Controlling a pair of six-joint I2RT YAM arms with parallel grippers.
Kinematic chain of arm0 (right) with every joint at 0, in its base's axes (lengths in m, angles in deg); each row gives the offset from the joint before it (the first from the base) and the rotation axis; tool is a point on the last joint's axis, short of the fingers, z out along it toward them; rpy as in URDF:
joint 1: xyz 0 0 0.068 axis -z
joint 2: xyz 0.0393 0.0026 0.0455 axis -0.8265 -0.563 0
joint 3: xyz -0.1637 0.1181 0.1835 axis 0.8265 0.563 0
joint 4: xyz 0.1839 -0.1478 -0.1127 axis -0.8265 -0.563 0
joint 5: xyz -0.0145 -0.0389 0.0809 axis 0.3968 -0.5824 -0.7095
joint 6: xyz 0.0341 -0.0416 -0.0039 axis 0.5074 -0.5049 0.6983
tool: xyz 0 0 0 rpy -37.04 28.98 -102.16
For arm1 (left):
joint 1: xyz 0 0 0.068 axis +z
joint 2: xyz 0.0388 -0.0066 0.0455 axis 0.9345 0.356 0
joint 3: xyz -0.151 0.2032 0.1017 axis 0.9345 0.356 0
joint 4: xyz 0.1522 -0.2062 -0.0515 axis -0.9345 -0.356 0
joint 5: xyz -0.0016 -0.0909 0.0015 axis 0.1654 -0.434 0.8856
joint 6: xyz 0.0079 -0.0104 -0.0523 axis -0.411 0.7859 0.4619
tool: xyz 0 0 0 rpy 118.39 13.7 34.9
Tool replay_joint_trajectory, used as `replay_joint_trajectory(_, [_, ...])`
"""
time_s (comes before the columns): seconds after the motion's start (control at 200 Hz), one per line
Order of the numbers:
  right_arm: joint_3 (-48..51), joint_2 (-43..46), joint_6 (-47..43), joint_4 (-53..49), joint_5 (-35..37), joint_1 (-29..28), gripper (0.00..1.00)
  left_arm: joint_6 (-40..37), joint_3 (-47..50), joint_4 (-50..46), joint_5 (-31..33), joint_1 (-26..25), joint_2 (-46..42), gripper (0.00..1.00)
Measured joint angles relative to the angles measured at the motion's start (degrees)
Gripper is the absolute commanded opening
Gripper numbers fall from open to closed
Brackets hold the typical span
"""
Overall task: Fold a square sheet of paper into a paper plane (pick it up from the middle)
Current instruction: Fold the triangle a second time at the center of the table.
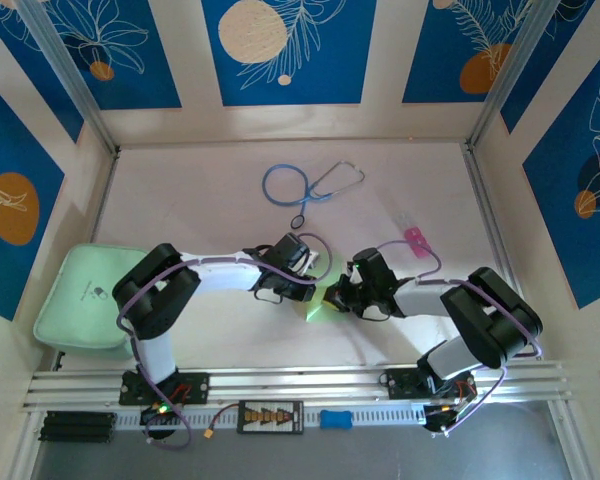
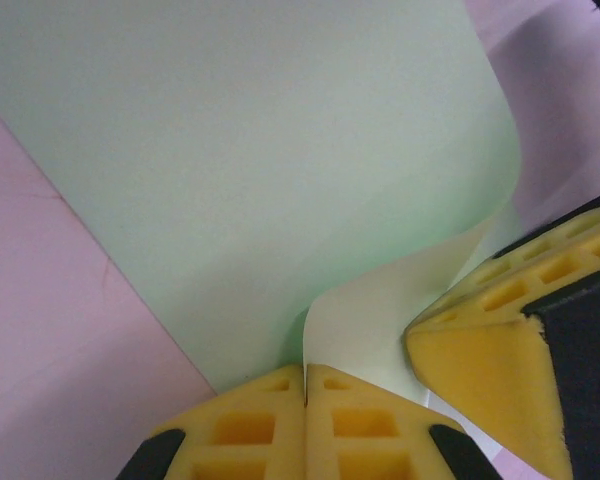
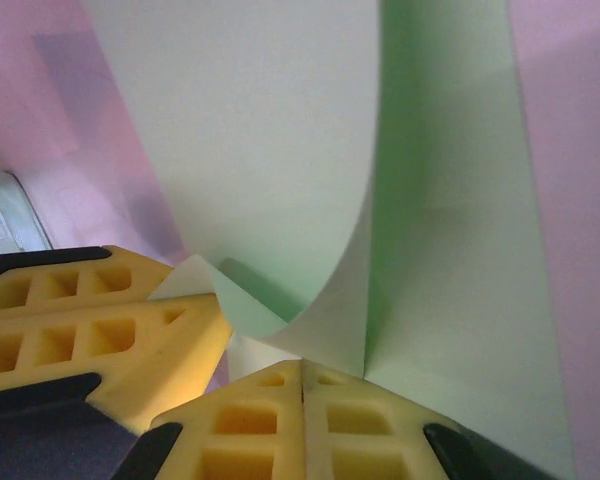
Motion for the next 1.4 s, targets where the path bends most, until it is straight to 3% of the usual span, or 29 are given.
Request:
replay_joint_trajectory(0.56, [-6.12, 1.27, -1.84, -4.5, 0.26, 2.47, 0.04, -0.52, -0.37, -0.94, -0.04, 0.02, 0.11, 0.02])
replay_joint_trajectory(0.91, [-1.66, -1.86, -0.68, 0.28, 0.76, 3.67, 0.04, -0.98, -0.55, -1.2, -0.07, 0.07, 0.22, 0.03])
replay_joint_trajectory(1.19, [-3.85, 1.27, -2.23, -5.16, 0.42, 5.55, 0.05, -1.64, -0.92, -1.66, -0.07, 0.07, 0.35, 0.03])
replay_joint_trajectory(1.4, [-5.31, -1.2, -4.2, -4.44, 0.37, 6.97, 0.04, -1.88, -1.01, -1.86, -0.07, 0.07, 0.39, 0.03])
